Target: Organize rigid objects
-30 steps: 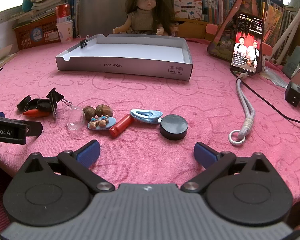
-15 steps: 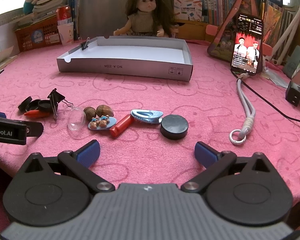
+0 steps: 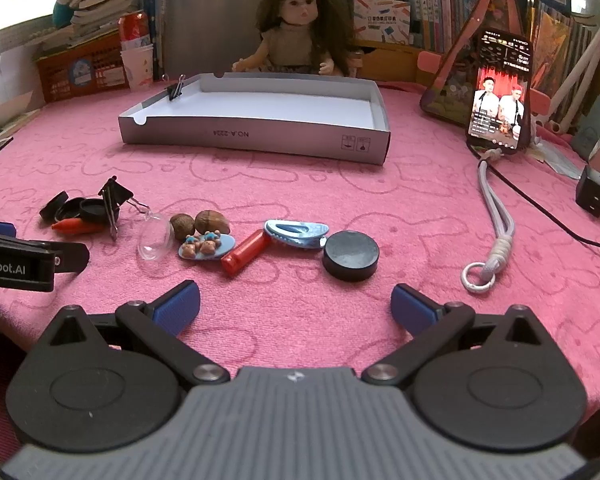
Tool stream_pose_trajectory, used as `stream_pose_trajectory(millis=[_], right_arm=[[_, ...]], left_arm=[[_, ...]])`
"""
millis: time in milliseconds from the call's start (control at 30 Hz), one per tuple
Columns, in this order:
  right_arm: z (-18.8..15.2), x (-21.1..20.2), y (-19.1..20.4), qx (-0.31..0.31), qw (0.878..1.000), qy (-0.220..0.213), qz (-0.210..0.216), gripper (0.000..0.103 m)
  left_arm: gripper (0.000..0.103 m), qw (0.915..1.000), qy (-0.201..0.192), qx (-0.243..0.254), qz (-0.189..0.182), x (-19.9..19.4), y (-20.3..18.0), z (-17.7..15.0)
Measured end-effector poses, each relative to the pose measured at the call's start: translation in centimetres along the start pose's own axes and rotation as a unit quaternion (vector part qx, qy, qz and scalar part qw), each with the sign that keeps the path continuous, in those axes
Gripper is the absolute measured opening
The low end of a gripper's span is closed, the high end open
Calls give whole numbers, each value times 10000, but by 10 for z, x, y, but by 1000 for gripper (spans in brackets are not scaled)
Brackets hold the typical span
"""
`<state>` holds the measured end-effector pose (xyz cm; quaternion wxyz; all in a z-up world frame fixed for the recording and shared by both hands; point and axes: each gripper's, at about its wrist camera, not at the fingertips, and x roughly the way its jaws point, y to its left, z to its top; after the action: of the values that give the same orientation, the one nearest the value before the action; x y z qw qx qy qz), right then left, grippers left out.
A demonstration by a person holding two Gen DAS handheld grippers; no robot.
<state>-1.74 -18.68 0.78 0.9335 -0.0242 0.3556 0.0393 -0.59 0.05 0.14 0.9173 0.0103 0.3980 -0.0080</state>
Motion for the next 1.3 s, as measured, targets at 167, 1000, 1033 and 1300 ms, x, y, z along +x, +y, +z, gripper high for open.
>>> stream_pose_trajectory(millis=[167, 1000, 1033, 1300], right_arm=[[-1, -1, -1, -12, 10000, -41, 23, 103], [-1, -11, 11, -369, 9949, -371, 859, 46], [-1, -11, 11, -399, 9947, -374, 872, 46], [9, 1, 6, -606, 9921, -352, 1041, 57]], left_arm=[[103, 10000, -9, 0, -3, 0, 0, -1], [25, 9937, -251, -47, -1094, -22, -4, 4], [25, 9939, -236, -24, -1079, -20, -4, 4], [27, 9964, -295, 34, -793, -10, 1, 3]])
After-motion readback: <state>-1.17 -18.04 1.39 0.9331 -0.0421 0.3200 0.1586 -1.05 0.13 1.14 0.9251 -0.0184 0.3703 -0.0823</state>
